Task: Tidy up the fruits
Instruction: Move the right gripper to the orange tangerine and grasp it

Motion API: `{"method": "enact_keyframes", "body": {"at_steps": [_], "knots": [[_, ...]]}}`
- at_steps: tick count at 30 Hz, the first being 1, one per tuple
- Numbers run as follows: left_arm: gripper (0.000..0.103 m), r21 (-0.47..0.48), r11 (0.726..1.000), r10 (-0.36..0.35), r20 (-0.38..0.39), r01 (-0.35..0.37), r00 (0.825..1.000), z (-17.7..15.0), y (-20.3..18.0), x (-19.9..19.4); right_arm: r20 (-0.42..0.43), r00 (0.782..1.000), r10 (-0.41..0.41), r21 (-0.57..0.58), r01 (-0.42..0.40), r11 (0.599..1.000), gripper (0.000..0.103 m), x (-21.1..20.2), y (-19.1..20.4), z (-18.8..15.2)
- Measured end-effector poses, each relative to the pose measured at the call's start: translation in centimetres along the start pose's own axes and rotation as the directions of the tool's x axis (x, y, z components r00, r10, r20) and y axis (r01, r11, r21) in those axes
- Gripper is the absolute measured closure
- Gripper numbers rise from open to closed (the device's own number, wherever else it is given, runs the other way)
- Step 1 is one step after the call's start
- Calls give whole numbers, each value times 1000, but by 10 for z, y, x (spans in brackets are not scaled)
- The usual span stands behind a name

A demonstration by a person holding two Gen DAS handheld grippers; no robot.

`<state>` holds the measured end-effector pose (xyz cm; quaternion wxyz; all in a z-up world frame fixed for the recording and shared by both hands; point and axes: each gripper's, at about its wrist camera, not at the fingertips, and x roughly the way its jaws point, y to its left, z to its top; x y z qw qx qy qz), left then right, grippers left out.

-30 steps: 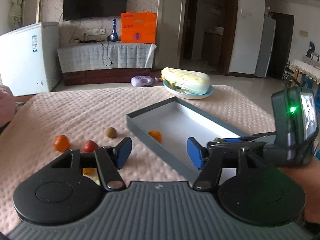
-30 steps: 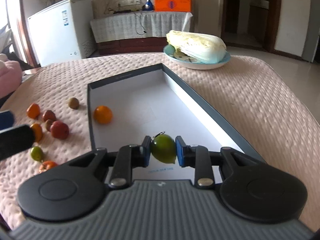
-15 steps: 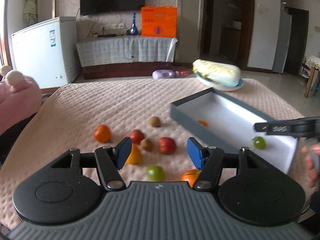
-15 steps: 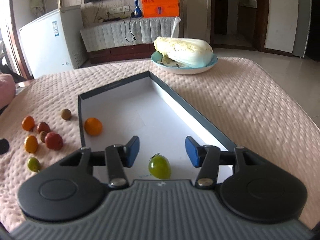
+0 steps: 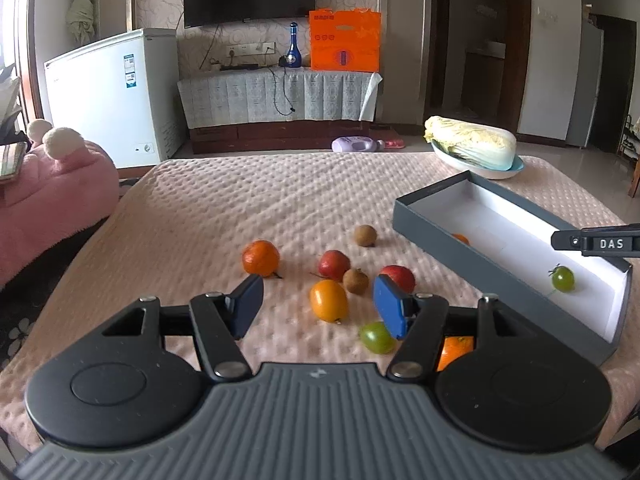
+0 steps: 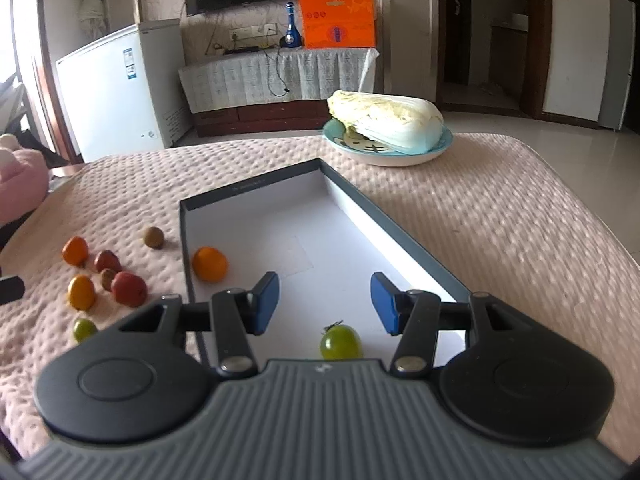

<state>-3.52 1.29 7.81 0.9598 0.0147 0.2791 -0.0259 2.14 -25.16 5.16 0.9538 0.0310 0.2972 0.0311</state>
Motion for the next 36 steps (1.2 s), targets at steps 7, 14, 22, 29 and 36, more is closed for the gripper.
{"method": "enact_keyframes", "body": {"at_steps": [7,14,22,29,36], "knots": [[36,-18,998,59,5,-58,998,3,8,-1,51,994,92,-24,-91,996,50,-11,12,2],[36,-17,996,83,-6,-83,997,4,9,1,70,981,182,-87,-176,981,50,-18,39,1],[36,-69,991,115,-10,-115,993,3,22,3,57,967,249,-126,-241,962,50,-19,61,-3],[36,-72,993,92,-23,-94,995,-1,31,6,26,961,275,-221,-262,939,51,-20,79,-12],[36,-100,990,95,-42,-99,995,-2,38,10,-8,958,288,-250,-281,927,51,-23,81,-19]]}}
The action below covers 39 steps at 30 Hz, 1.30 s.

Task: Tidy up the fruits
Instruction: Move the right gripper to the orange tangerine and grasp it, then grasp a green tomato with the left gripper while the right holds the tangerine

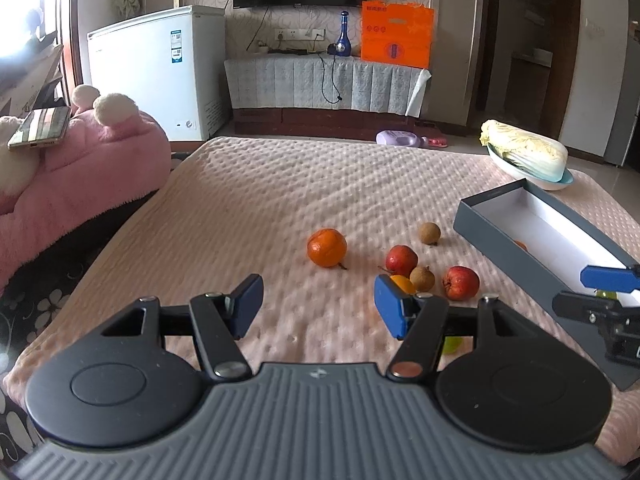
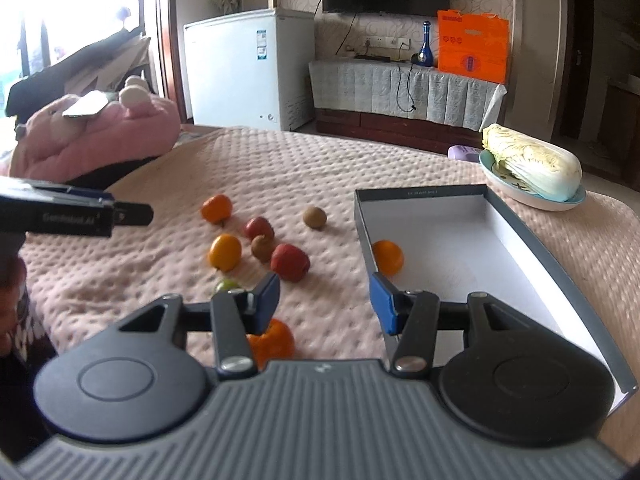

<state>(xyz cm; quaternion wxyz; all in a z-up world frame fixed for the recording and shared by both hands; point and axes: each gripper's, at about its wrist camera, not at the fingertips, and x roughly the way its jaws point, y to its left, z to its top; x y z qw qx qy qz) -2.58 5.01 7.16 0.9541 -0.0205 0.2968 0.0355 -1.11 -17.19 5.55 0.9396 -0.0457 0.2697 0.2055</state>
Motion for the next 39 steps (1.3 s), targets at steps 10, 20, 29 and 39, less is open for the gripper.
{"method": "enact_keyframes", "body": {"at_steps": [10,20,29,39], "knots": [[36,8,1000,-15,-15,15,1000,0,-5,7,-87,994,70,-69,-76,995,56,6,12,-7],[35,22,998,-54,-38,55,998,-4,-14,12,-176,981,76,-108,-96,990,54,29,32,-17],[35,95,987,-126,-54,131,991,-11,-28,11,-220,975,23,-122,-51,991,56,49,39,-18],[37,128,975,-171,-100,183,980,-20,-38,19,-226,972,63,-109,-90,990,61,40,34,-17]]}}
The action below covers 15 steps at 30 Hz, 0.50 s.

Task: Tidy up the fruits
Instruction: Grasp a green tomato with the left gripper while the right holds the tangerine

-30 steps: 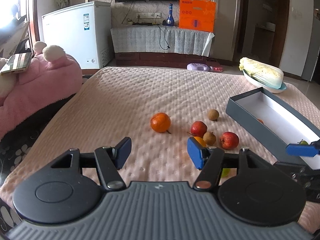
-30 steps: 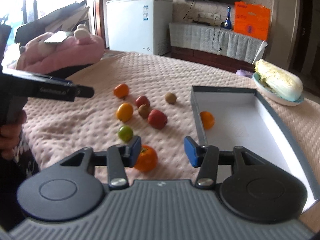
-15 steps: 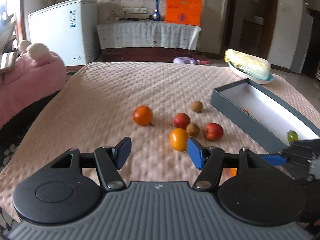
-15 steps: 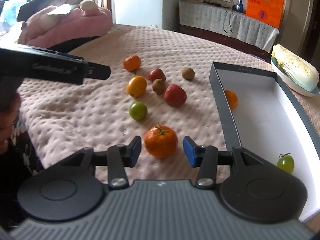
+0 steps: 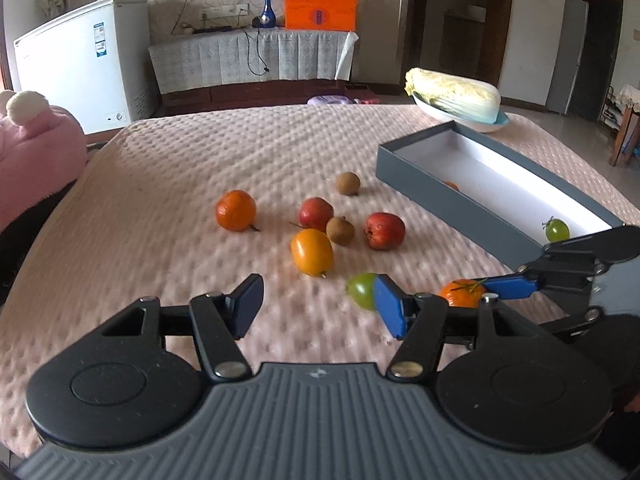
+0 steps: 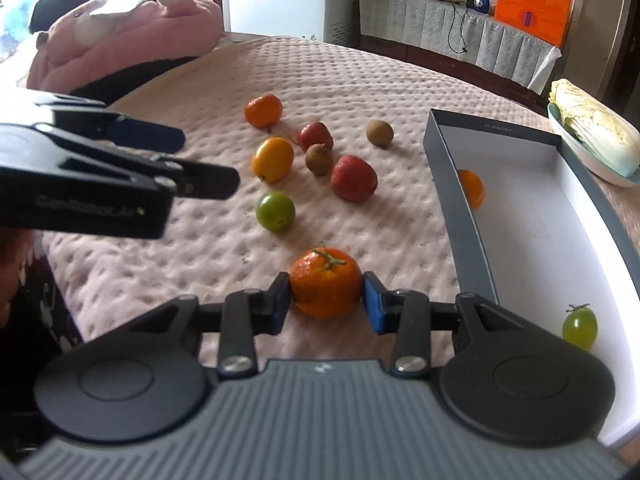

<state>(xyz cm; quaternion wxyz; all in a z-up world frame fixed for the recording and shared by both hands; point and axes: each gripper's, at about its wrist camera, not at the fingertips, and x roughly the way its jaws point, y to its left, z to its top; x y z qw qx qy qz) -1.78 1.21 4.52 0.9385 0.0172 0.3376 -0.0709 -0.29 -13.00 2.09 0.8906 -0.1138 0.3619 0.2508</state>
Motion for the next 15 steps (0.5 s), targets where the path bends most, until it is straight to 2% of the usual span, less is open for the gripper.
{"method": "enact_keyframes", "body": {"at_steps": [15], "knots": [[37,32,999,29,-76,-26,997,0,-28,37,-8,1000,12,3,-12,1000,61,-24,-20,-14]]}}
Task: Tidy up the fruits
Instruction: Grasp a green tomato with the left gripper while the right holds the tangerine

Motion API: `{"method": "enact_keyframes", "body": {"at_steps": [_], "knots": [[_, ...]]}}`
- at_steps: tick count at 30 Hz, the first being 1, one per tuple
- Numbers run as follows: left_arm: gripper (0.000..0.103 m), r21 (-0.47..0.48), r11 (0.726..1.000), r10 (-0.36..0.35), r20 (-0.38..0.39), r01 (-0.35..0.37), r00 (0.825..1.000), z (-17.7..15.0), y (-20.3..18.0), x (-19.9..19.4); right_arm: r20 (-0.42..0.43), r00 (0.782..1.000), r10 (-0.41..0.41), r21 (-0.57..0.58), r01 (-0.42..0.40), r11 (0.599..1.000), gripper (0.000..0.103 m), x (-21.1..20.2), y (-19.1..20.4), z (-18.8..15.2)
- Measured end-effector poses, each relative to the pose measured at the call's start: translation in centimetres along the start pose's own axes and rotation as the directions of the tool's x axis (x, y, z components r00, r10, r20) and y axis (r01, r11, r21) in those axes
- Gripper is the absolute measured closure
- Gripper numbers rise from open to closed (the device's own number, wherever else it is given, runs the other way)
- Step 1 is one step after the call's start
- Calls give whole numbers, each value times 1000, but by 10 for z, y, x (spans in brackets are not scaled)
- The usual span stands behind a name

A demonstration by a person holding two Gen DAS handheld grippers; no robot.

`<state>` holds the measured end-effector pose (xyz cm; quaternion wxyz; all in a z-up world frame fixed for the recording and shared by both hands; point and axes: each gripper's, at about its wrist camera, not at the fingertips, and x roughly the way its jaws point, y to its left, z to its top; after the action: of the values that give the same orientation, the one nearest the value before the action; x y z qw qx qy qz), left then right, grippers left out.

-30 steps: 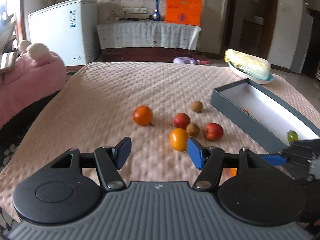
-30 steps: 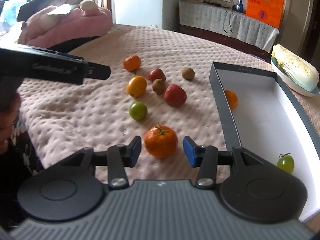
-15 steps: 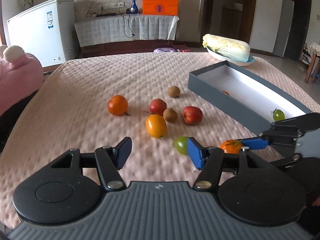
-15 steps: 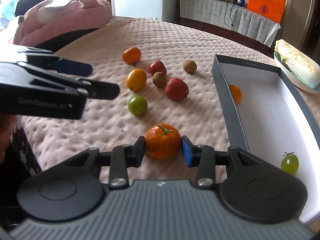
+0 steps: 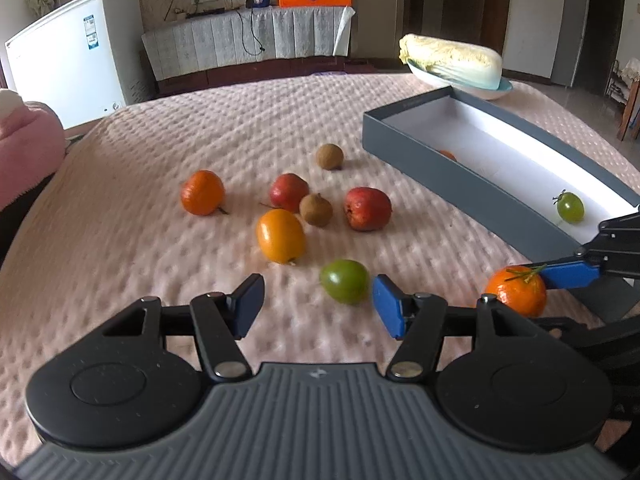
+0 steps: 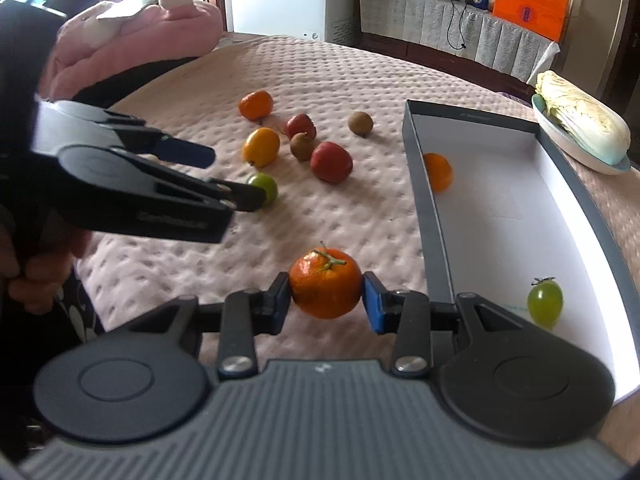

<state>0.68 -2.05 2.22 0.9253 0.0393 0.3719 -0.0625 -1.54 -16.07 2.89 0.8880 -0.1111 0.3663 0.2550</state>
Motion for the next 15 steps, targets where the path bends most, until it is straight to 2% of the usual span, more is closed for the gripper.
{"method": "enact_keyframes", "body": {"at_steps": [5,13,15], "knots": [[37,-22,1000,-3,-33,3,999,2,-5,14,4,1000,2,-2,-2,1000,62,-2,-2,-1],[42,-20,1000,-4,-15,4,1000,2,-10,21,10,1000,3,3,-3,1000,62,-4,-5,-1],[53,-13,1000,-11,-8,11,1000,3,-11,21,12,1000,5,4,-5,1000,62,-4,-5,-1]]}}
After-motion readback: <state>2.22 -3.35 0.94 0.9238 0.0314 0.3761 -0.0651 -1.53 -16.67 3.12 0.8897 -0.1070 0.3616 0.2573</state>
